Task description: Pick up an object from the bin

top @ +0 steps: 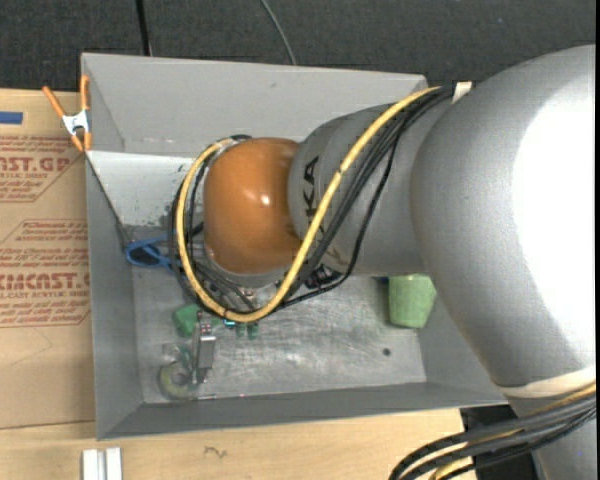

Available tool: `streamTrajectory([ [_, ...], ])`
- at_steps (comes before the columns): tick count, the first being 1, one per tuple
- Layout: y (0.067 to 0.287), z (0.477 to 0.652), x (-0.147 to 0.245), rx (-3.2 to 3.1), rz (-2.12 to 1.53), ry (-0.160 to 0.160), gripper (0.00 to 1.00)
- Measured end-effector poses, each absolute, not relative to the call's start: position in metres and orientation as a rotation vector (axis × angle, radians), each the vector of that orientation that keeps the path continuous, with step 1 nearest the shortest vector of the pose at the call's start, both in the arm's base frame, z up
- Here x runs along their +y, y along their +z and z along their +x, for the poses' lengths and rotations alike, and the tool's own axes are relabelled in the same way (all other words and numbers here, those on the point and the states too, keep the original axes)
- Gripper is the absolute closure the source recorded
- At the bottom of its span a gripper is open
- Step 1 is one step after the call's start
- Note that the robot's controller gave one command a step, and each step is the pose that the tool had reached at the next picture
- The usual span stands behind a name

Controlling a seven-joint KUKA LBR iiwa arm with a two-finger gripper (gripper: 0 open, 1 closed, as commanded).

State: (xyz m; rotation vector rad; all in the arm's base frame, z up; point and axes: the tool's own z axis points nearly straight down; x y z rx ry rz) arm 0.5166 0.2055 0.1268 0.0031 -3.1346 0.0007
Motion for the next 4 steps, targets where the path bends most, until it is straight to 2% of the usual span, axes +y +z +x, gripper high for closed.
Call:
streamTrajectory([
  [1,0.0694,0.5338,0.1731,-3.149,0.108,-0.007,0.0],
  [4,0.0724,0.5362,0.1774,-3.142,0.11,-0.004,0.0],
])
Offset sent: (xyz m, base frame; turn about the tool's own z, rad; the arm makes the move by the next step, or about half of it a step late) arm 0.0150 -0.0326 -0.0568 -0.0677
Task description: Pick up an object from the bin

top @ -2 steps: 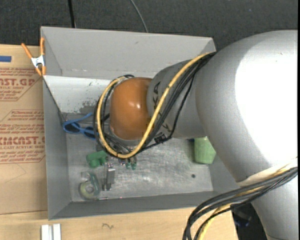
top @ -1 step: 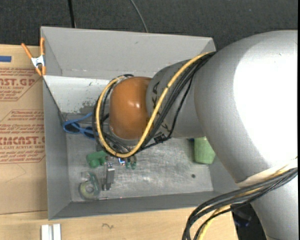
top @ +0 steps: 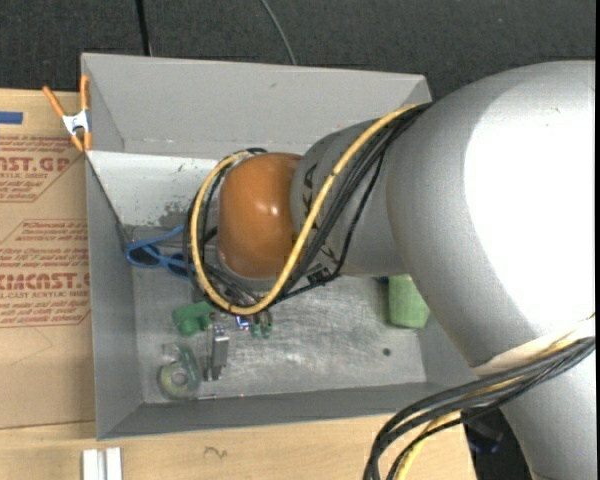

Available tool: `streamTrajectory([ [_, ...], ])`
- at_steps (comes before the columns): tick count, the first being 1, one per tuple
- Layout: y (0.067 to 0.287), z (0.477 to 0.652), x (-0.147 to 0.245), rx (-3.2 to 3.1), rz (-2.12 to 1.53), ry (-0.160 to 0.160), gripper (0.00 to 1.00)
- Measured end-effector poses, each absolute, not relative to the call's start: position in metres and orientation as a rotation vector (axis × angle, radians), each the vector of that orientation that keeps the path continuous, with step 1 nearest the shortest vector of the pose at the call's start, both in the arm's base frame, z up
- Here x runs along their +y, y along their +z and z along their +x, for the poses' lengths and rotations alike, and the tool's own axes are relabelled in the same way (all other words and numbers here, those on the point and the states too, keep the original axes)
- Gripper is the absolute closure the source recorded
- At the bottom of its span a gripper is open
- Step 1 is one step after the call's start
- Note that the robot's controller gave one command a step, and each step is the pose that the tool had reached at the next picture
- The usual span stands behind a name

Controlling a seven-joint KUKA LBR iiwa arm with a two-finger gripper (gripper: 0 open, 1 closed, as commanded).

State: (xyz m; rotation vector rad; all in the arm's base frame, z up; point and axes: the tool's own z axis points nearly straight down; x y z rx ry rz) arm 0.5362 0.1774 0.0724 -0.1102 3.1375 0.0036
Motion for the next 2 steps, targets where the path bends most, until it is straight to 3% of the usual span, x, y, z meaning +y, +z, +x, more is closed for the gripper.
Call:
streamTrajectory([
  [1,0.0726,0.5364,0.1783,3.138,-0.111,0.003,0.0],
  [2,0.0734,0.5376,0.1785,3.134,-0.11,0.005,1.0],
])
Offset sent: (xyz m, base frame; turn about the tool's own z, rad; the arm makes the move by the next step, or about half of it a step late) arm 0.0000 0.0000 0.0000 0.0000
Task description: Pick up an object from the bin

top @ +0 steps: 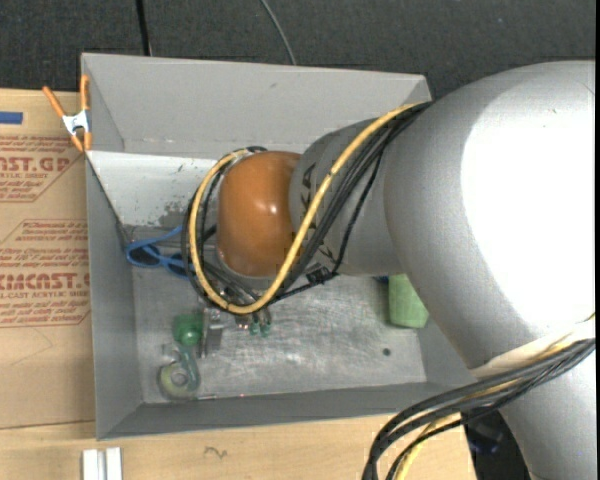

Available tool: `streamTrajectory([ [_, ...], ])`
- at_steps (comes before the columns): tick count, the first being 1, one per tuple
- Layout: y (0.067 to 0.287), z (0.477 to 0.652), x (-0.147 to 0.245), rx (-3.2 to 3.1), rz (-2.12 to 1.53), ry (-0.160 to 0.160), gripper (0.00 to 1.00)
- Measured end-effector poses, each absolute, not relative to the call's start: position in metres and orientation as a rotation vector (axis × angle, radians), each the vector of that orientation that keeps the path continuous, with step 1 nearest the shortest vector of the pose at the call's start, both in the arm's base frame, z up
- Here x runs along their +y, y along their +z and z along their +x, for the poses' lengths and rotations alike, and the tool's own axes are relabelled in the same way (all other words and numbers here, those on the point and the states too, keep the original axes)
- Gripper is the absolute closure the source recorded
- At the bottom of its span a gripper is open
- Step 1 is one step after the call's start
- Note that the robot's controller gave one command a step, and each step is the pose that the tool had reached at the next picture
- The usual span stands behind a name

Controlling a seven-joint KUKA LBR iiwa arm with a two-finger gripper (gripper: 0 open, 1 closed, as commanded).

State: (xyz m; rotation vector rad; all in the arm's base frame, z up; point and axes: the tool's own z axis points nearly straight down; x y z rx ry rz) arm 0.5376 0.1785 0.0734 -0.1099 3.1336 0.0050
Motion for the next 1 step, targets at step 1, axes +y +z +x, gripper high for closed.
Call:
streamTrajectory([
  [1,0.1706,0.5397,0.1798,3.13,-0.111,0.006,1.0],
])
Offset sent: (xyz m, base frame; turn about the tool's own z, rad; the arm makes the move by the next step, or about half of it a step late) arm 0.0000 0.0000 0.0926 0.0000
